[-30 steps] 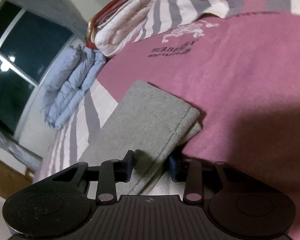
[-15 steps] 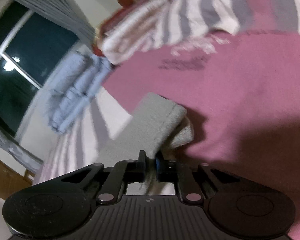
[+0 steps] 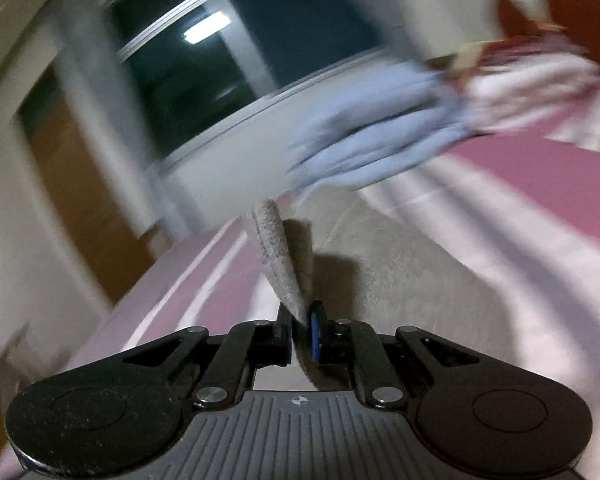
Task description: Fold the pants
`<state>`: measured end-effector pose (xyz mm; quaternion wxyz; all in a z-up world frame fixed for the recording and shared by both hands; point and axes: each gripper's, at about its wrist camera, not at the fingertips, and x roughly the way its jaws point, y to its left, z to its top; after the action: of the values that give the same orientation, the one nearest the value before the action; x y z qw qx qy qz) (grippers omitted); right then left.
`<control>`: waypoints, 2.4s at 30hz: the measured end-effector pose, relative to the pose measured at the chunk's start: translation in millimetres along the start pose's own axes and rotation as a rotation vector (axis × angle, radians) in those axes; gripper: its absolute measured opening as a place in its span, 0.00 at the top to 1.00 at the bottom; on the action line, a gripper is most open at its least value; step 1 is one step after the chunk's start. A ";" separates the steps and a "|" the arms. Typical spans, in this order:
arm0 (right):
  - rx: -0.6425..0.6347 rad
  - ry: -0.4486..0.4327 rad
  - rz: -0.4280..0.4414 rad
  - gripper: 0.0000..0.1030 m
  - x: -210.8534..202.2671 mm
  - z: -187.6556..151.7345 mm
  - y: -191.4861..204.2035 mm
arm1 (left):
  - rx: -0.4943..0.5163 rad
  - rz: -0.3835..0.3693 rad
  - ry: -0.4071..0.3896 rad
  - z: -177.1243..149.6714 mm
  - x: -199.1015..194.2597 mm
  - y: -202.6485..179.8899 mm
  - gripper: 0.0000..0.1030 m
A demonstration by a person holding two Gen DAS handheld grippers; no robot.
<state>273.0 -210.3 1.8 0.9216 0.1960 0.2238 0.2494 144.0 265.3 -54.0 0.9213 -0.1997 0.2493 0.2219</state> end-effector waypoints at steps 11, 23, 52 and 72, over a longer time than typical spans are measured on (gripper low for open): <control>-0.308 0.247 0.098 0.53 48.0 -94.8 76.0 | -0.016 0.012 0.009 0.1 2.9 5.9 0.06; -0.184 0.134 -0.002 0.54 4.9 -68.0 35.5 | 0.030 -0.057 -0.031 -0.7 -5.9 -27.6 0.06; -0.460 0.275 0.093 0.86 82.9 -119.7 110.1 | 0.114 0.020 0.047 0.8 1.3 -14.1 0.06; -0.139 0.025 -0.137 0.84 -34.9 -59.4 -12.7 | 0.154 0.008 0.023 -0.9 4.3 -37.3 0.06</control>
<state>220.3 -224.8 -42.1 0.9450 0.1124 0.2304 0.2031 165.9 235.6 -47.4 0.9300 -0.1300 0.2770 0.2034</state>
